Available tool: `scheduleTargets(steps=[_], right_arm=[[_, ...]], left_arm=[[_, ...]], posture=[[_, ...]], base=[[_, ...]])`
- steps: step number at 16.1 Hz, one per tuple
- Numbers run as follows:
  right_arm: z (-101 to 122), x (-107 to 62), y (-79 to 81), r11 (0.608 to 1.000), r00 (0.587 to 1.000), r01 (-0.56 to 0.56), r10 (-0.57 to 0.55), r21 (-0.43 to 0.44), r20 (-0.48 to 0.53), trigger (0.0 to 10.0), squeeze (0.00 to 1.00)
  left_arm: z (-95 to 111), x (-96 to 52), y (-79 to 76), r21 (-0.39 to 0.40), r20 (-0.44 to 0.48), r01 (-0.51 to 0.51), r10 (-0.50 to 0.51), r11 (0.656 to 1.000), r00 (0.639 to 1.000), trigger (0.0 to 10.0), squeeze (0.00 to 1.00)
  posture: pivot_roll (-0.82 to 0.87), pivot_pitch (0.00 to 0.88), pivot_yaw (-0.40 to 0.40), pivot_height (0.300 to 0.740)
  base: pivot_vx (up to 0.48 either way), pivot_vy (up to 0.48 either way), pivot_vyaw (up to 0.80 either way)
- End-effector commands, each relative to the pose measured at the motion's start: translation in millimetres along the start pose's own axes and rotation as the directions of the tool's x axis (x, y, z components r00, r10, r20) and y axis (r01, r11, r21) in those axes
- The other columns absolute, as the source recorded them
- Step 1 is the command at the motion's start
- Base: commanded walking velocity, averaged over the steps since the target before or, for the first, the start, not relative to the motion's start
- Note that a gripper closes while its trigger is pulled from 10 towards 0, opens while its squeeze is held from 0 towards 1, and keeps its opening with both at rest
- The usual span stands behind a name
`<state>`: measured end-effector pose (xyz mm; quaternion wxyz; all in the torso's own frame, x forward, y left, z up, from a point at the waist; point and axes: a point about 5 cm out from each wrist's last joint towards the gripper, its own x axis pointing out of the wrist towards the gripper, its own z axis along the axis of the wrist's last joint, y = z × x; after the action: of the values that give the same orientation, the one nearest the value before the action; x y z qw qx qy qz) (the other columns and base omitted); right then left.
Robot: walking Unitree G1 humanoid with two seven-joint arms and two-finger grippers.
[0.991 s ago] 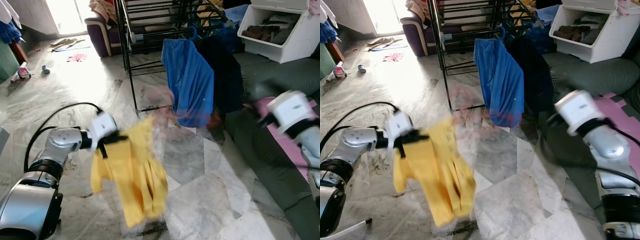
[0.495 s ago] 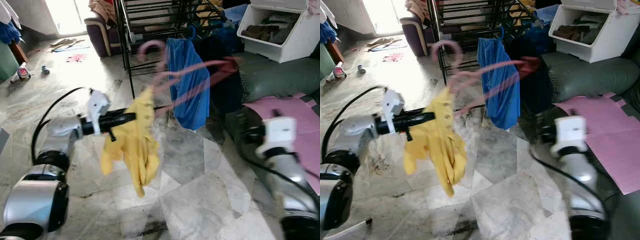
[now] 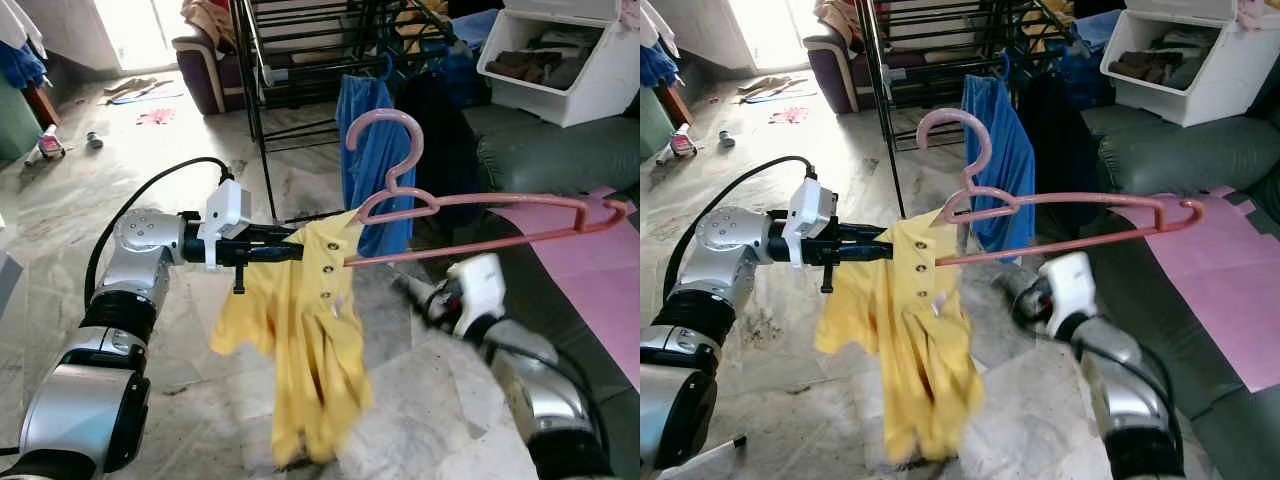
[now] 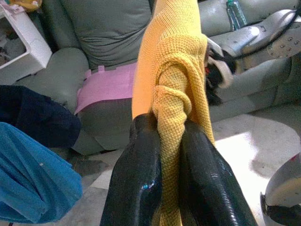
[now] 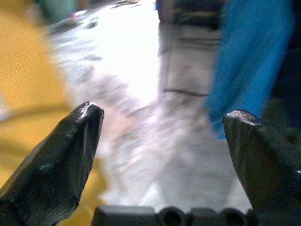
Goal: Hang hanger
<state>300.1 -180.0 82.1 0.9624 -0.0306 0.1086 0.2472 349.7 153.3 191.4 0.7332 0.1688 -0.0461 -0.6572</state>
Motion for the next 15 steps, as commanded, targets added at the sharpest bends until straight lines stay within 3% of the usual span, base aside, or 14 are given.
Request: scheduleTargets(steps=[1,7,8,9,10,11,13,14,15], right_arm=[[0,-3.5,5.7,0.996,0.996,-0.093,0.093,-0.006,-0.014,10.0,1.00],[-14,-14.6,15.4,0.947,0.945,-0.307,0.315,0.099,-0.086,10.0,0.96],[-16,-13.0,20.0,0.932,0.930,-0.347,0.356,0.102,-0.091,10.0,0.71],[-15,-8.5,22.1,0.929,0.928,-0.352,0.362,0.111,-0.087,10.0,0.60],[-14,-5.7,23.2,0.926,0.925,-0.360,0.370,0.118,-0.081,10.0,0.40],[-13,-2.2,24.5,0.923,0.923,-0.366,0.376,0.121,-0.076,10.0,0.31],[-7,8.8,26.7,0.929,0.933,-0.351,0.358,0.120,-0.042,10.0,0.28],[1,11.8,28.3,0.925,0.932,-0.360,0.363,0.123,-0.001,10.0,0.07],[10,13.6,29.3,0.915,0.925,-0.379,0.376,0.138,0.049,10.0,0.00]], left_arm=[[17,1.7,5.2,0.077,0.025,0.022,-0.024,0.997,0.999,0.0,0.00],[48,21.9,4.8,0.187,0.125,0.079,-0.103,0.979,0.987,0.0,0.00],[53,26.8,2.3,0.205,0.142,0.096,-0.127,0.974,0.982,0.0,0.00],[57,30.9,-0.2,0.219,0.159,0.109,-0.145,0.970,0.977,0.0,0.00],[59,33.2,-1.6,0.224,0.166,0.115,-0.154,0.968,0.974,0.0,0.00],[61,35.7,-3.3,0.230,0.172,0.122,-0.164,0.966,0.971,0.0,0.00],[65,41.3,-8.6,0.238,0.190,0.144,-0.191,0.961,0.963,0.0,0.00],[62,42.0,-11.4,0.235,0.176,0.158,-0.202,0.959,0.963,0.0,0.00],[57,41.3,-14.1,0.239,0.152,0.165,-0.205,0.957,0.967,0.0,0.00]], posture=[[0.00,0.010,0.046,0.740],[0.00,0.011,0.050,0.740],[0.01,0.011,0.049,0.740],[0.01,0.011,0.049,0.740],[0.01,0.011,0.048,0.740],[0.01,0.010,0.047,0.740],[0.02,0.012,0.046,0.740],[0.02,0.013,0.046,0.740],[0.02,0.013,0.046,0.740]], base=[[0.000,0.000,0.00],[0.000,0.000,0.00],[0.000,0.000,0.00],[0.000,0.000,0.00],[0.000,0.000,0.00],[0.000,0.000,0.00],[0.000,0.000,0.00],[0.000,0.000,0.00],[0.000,0.000,0.00]])
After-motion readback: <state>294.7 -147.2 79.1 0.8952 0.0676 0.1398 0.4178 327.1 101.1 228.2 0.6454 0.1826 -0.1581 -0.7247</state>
